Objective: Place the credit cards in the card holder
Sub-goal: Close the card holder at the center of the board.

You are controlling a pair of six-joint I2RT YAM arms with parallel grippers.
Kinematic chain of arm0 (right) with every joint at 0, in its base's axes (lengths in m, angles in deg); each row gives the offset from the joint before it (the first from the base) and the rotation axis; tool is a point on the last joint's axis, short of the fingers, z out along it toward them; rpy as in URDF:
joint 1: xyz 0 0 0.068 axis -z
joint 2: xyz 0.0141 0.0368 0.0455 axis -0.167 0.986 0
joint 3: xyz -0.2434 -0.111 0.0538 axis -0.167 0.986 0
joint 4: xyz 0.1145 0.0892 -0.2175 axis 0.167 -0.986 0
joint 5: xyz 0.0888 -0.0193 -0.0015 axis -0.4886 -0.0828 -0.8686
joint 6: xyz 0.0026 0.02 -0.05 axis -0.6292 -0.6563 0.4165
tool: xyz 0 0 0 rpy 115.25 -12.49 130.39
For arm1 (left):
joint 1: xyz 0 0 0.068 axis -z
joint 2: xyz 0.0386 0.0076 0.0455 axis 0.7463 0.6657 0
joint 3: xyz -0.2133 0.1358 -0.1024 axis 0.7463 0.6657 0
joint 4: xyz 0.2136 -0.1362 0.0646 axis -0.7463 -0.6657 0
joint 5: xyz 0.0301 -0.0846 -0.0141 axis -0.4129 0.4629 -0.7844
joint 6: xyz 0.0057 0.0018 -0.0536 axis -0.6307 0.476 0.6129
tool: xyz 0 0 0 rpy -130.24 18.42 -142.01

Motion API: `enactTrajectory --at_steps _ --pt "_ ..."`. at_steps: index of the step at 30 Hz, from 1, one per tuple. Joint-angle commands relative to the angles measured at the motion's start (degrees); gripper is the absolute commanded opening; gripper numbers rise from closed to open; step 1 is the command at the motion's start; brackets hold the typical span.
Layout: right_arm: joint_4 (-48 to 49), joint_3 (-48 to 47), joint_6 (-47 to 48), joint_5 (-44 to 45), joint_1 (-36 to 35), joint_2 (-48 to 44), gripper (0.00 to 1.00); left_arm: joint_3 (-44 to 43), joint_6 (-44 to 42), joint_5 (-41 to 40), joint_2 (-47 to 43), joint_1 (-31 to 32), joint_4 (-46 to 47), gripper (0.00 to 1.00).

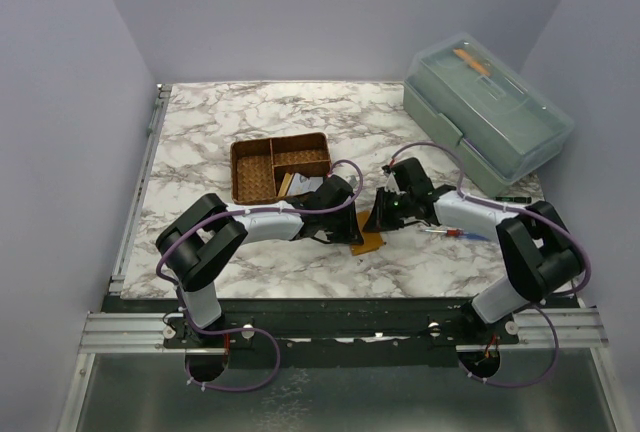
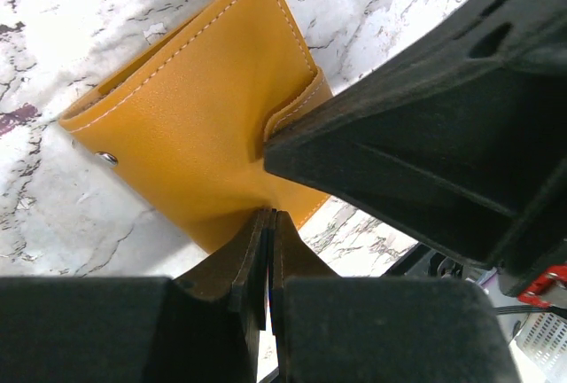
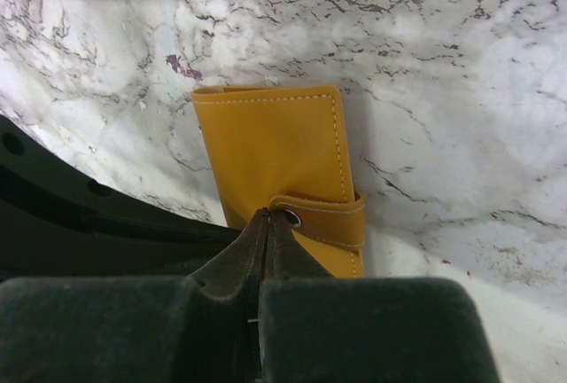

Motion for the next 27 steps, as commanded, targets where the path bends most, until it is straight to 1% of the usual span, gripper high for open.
enactTrajectory --at_steps 1,6,10,14,16,18,21,25,27 --pt "-0.1 0.1 -1.6 -1.1 2.3 4.7 0.00 0.1 -1.3 -2.5 0.0 0.2 -1.7 0.07" --pt "0.5 0.7 -2.4 -2.6 5.5 8.7 0.00 0.5 -1.5 -2.8 -0.6 0.3 -1.8 0.07" --pt "4.6 3.2 -3.3 -6.3 9.7 12.7 0.00 0.4 -1.7 -3.0 -0.9 0.2 -2.2 0.07" --pt "6.5 4.9 -3.3 -5.6 10.4 16.9 0.00 0.4 -1.9 -3.1 -1.4 0.3 -2.5 0.07" --pt "9.7 7.4 -4.4 -5.9 10.4 18.0 0.00 0.5 -1.9 -3.2 -1.7 0.2 -2.7 0.07" --pt "13.7 10.4 -5.9 -6.4 10.3 18.3 0.00 0.6 -1.9 -3.4 -1.9 0.2 -2.8 0.07" --pt "16.4 13.9 -8.0 -6.2 10.3 17.4 0.00 0.8 -1.9 -3.6 -2.5 0.2 -2.9 0.07" --pt "18.4 16.4 -11.2 -5.2 10.4 14.5 0.00 0.8 -1.9 -3.5 -2.8 0.1 -3.1 0.07" --pt "18.6 15.8 -10.5 -7.1 10.4 13.1 0.00 0.3 -1.9 -2.9 -3.1 0.1 -3.2 0.07"
